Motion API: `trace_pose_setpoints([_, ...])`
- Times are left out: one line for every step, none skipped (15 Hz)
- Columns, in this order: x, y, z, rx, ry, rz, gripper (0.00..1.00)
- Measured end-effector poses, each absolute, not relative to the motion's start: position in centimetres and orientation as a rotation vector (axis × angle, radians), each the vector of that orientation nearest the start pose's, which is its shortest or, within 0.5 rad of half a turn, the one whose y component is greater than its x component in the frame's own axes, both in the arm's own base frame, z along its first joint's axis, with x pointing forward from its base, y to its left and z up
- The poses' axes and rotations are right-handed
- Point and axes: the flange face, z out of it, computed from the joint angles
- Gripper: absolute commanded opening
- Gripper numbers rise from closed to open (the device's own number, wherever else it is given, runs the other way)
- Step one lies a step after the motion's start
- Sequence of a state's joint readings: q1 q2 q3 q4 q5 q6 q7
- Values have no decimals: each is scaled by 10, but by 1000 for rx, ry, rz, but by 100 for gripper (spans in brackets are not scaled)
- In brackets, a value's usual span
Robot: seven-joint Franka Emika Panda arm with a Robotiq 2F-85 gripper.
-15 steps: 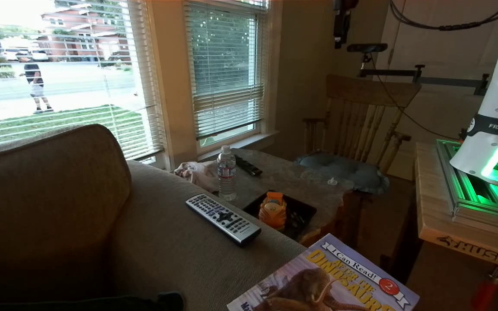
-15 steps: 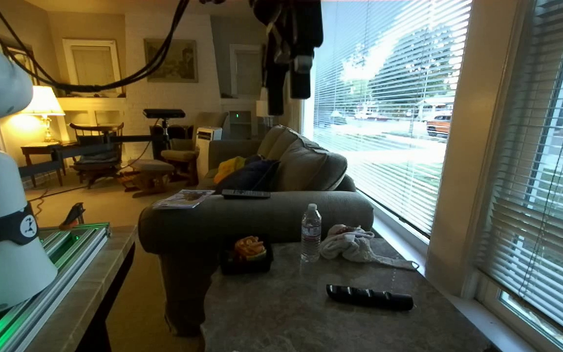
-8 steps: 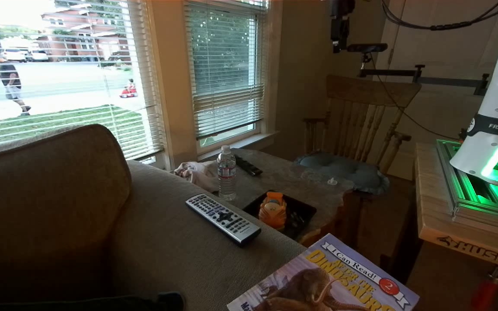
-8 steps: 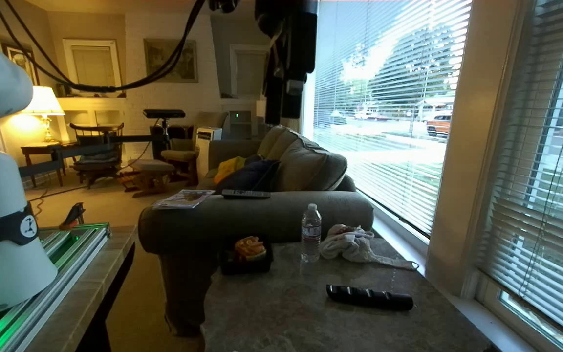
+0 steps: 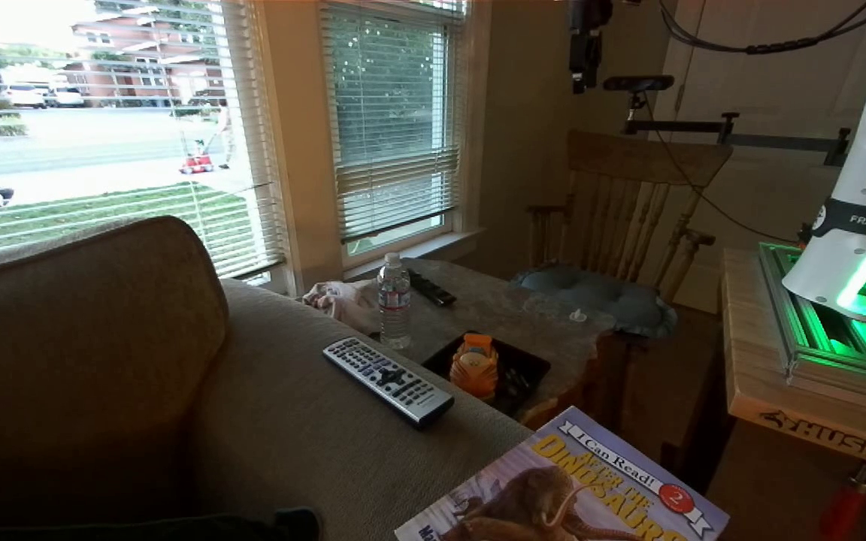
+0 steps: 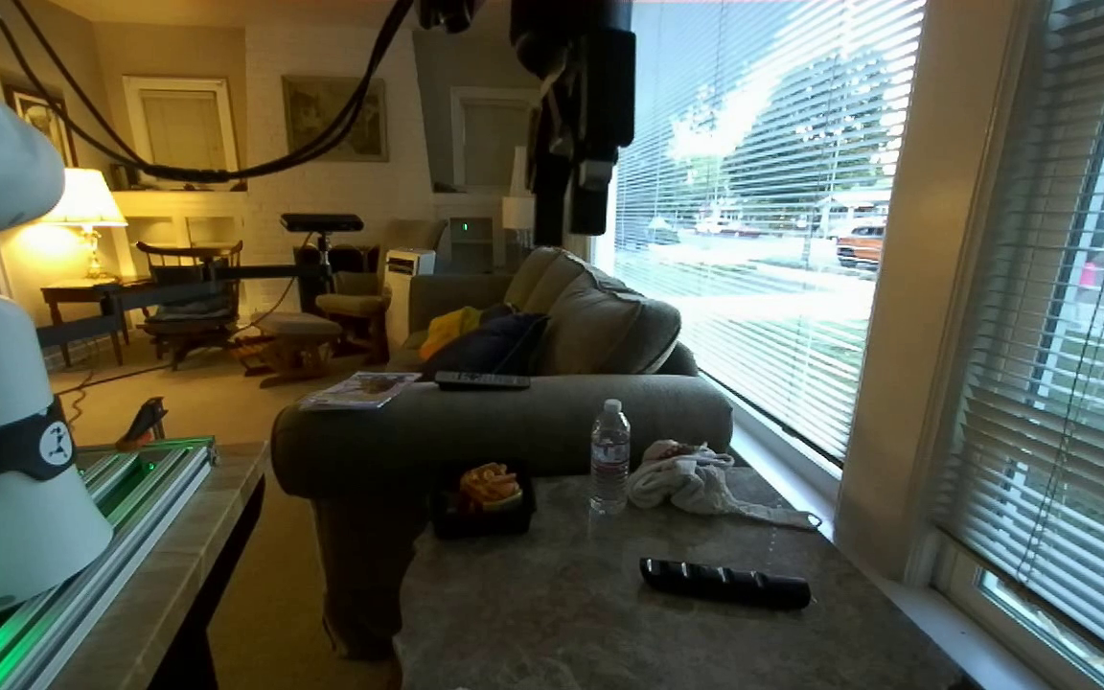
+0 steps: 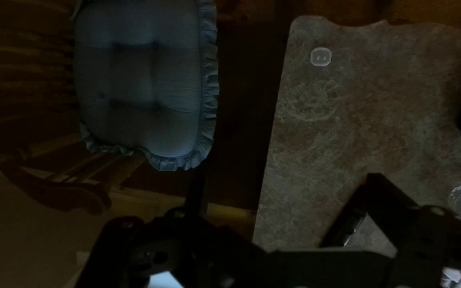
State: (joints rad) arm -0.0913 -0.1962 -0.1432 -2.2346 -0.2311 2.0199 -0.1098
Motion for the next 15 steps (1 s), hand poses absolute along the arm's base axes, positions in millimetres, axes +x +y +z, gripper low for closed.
trace_pose_setpoints([476,-126,448,-3319,16,44,100])
trace_pose_setpoints([485,-122,443,-3324,-5,4,100])
trace_pose_setpoints([495,-118,438,-3328,-30,-33,100])
trace_pose_setpoints([505,-113,433,-3332,-56,-68,100])
trace_pose_setpoints([517,-108,427,-3334,-81,-98,100])
trace_pose_setpoints([529,-103,420,-3335,-107,-125,100])
trace_pose_setpoints([541,-98,414,-3336,-131,-147,100])
trace_pose_setpoints([552,-93,407,-3336,-155,-162,100])
trace_pose_setpoints([562,-87,401,-3334,-181,-170,100])
trace_pose_setpoints([571,-80,393,-3332,-207,-172,100])
trace_pose_setpoints([579,-73,385,-3329,-232,-169,100])
trace_pose_setpoints([586,-66,377,-3326,-257,-160,100])
trace_pose_setpoints([592,-59,368,-3322,-280,-144,100])
trace_pose_setpoints([597,-53,358,-3318,-306,-125,100])
trace_pose_setpoints([600,-47,349,-3313,-333,-105,100])
